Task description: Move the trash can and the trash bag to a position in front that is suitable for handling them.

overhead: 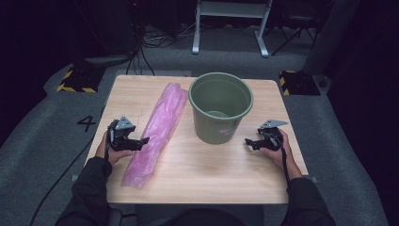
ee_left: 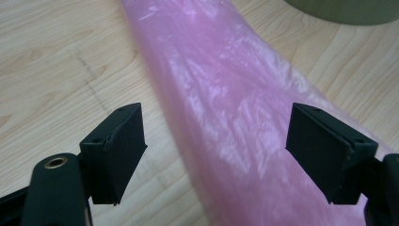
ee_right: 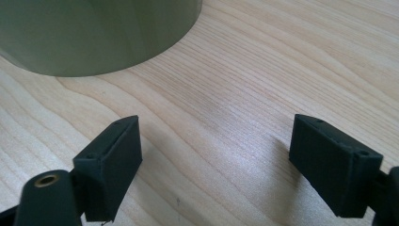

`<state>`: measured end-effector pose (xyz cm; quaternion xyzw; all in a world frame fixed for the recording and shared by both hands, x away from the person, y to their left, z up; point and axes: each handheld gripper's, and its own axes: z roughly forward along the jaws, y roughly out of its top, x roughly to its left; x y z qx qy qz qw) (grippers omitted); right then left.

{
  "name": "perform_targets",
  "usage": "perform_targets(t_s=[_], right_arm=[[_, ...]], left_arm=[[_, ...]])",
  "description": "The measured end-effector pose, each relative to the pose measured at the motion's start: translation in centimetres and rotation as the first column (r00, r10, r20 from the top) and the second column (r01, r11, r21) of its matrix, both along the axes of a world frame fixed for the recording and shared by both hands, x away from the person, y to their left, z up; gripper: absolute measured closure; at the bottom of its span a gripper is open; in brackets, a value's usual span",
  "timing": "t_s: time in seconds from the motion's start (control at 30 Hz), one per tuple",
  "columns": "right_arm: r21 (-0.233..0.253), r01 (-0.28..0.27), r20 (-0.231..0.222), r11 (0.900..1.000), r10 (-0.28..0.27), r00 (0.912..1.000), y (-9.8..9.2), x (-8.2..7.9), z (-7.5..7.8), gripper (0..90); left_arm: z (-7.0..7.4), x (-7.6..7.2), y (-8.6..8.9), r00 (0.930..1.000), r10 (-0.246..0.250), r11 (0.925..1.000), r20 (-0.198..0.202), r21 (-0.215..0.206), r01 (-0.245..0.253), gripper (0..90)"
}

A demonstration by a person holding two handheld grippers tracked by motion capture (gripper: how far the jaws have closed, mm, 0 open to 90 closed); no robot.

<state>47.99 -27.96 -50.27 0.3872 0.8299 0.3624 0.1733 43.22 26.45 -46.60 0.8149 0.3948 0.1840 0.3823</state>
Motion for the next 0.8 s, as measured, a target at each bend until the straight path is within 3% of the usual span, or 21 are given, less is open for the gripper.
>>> perform_targets(t_s=[0.13, 0.17, 0.2, 0.23, 0.3, 0.33, 0.4, 0.6, 0.73, 0.8], right_arm=[[0.0, 0.0, -0.002, 1.0, 0.0, 1.0, 0.0, 0.0, 0.0, 17.2], [0.001, 0.001, -0.003, 1.0, -0.001, 1.0, 0.0, 0.0, 0.0, 17.2], [0.001, 0.001, -0.003, 1.0, -0.001, 1.0, 0.0, 0.0, 0.0, 17.2], [0.0, 0.002, -0.002, 1.0, -0.002, 1.0, 0.0, 0.0, 0.0, 17.2], [0.0, 0.001, -0.001, 1.0, -0.001, 1.0, 0.0, 0.0, 0.0, 17.2], [0.0, 0.001, -0.001, 1.0, -0.001, 1.0, 0.0, 0.0, 0.0, 17.2], [0.001, 0.002, -0.003, 1.0, -0.002, 1.0, 0.0, 0.0, 0.0, 17.2], [0.001, 0.002, -0.002, 1.0, -0.002, 1.0, 0.0, 0.0, 0.0, 17.2], [0.001, 0.003, -0.002, 1.0, -0.003, 1.0, 0.0, 0.0, 0.0, 17.2], [0.001, 0.003, -0.003, 1.0, -0.003, 1.0, 0.0, 0.0, 0.0, 17.2]], left_arm=[[0.2, 1.1, -0.8, 0.9999, 0.001, 0.9998, -0.014, 0.021, -0.001, 20.2], [0.1, 2.2, -1.4, 0.9994, 0.022, 0.999, -0.027, 0.041, -0.021, 20.8], [0.1, 2.2, -1.4, 0.9994, 0.022, 0.999, -0.027, 0.041, -0.021, 20.8], [-0.2, 3.4, -1.6, 0.9986, 0.026, 0.9996, -0.046, 0.016, -0.025, 21.0], [-0.3, 3.9, -1.7, 0.9989, 0.019, 0.9995, -0.042, 0.024, -0.018, 21.0], [-0.6, 4.6, -2.1, 0.9993, 0.003, 0.9982, -0.037, 0.059, -0.001, 21.0], [-1.1, 5.1, -2.2, 0.9987, 0.002, 0.9986, -0.05, 0.053, 0.001, 21.5], [-1.9, 5.6, -2.4, 0.997, 0.023, 0.9968, -0.074, 0.078, -0.017, 23.5], [-2.3, 5.6, -2.4, 0.9974, 0.031, 0.9965, -0.066, 0.079, -0.026, 23.6], [-2.9, 5.6, -2.6, 0.996, 0.04, 0.9943, -0.08, 0.102, -0.032, 25.6]])
